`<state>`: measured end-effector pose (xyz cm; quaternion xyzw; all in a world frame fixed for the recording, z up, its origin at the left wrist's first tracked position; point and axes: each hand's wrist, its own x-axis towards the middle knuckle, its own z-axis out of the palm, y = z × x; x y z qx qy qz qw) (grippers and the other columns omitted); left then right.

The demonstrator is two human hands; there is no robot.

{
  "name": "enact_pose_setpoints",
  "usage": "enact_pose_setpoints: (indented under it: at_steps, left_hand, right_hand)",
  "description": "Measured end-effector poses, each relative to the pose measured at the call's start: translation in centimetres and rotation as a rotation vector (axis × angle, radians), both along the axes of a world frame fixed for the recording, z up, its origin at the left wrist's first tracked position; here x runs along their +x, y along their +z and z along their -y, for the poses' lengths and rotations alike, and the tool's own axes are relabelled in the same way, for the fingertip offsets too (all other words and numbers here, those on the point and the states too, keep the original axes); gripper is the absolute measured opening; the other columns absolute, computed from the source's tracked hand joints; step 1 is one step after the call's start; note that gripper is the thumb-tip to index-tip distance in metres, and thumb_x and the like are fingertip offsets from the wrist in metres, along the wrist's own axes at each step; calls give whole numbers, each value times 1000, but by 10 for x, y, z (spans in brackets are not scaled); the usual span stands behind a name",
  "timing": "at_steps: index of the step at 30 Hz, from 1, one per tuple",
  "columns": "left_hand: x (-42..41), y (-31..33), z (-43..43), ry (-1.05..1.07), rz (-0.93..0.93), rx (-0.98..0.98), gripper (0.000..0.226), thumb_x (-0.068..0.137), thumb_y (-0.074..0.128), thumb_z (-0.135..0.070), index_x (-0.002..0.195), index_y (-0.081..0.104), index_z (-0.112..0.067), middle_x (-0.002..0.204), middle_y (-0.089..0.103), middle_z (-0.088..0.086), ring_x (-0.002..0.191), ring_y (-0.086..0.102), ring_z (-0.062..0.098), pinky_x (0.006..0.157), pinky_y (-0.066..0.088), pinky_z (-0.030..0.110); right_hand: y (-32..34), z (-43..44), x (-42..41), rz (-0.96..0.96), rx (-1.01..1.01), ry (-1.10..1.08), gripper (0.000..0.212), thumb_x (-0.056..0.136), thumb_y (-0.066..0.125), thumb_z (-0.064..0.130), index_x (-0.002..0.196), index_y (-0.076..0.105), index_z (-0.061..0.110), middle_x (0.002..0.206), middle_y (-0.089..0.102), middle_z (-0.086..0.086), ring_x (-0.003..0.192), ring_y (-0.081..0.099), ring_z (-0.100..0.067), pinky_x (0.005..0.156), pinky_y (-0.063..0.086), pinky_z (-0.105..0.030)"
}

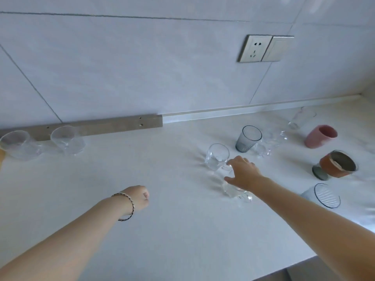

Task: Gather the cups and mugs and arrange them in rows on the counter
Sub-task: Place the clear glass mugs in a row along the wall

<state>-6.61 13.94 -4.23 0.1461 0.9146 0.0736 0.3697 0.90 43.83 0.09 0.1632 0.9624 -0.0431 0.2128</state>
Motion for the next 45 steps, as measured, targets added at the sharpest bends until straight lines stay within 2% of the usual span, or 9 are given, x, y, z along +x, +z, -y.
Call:
enact_pose_setpoints:
  at_steps: [5,12,16,20,23,28,36,41,45]
  left_hand:
    - [19,-1,-23,8,12,-28,33,94,41,-21,124,52,-15,131,54,2,121,51,19,98,38,23]
    - [27,7,-2,60,48,-67,30,93,42,-20,119,55,-14,121,56,3,114,53,20,97,40,26]
    - [28,8,26,81,56,-80,10,92,41,-15,93,48,-22,96,46,2,88,43,19,73,36,23]
    - [21,5,68,138,101,-88,20,92,42,-17,104,58,-17,96,50,0,90,45,17,76,35,21]
    - [9,1,108,171,120,-100,23,90,42,-16,70,42,-28,74,37,-6,82,38,19,58,28,21]
    - [-23,-6,177,218,117,-108,40,87,42,-13,56,22,-28,62,22,-7,82,29,17,50,14,21]
    - [-94,-12,256,312,117,-29,35,87,44,-14,57,31,-26,64,31,-4,77,34,20,51,20,22]
    - [-116,-16,275,349,125,56,9,92,44,-19,94,52,-22,93,48,-1,87,47,17,69,37,23]
    - [-121,-27,280,328,140,77,6,91,43,-18,86,46,-21,90,46,0,85,45,19,76,36,23]
  right_hand:
    - [-17,-26,21,137,-26,3,87,76,69,47,145,23,21,136,39,-8,122,49,-27,97,44,-38]
    - [-19,-21,23,104,-83,-4,87,67,77,39,138,30,25,126,43,-5,110,57,-27,84,46,-32]
    - [-13,9,17,136,-107,115,87,62,78,37,136,33,30,128,42,-2,114,54,-24,81,43,-30]
    - [-7,62,-11,129,-171,186,87,61,79,37,135,33,29,125,43,0,112,53,-20,74,38,-27]
    - [-5,114,-45,87,-206,195,88,60,79,37,135,34,28,123,44,-2,109,54,-22,76,38,-27]
    - [-5,201,-120,18,-274,157,87,60,80,34,134,35,27,123,44,-3,110,55,-24,81,42,-28]
    - [-23,306,-243,-136,-404,-119,83,63,79,30,135,37,23,129,42,-8,114,55,-26,92,49,-32]
    - [-33,329,-286,-171,-343,-241,81,67,80,30,134,36,18,129,41,-11,119,51,-31,89,48,-35]
    - [-41,329,-288,-156,-320,-269,84,71,78,28,138,30,16,133,40,-13,122,48,-32,91,49,-39]
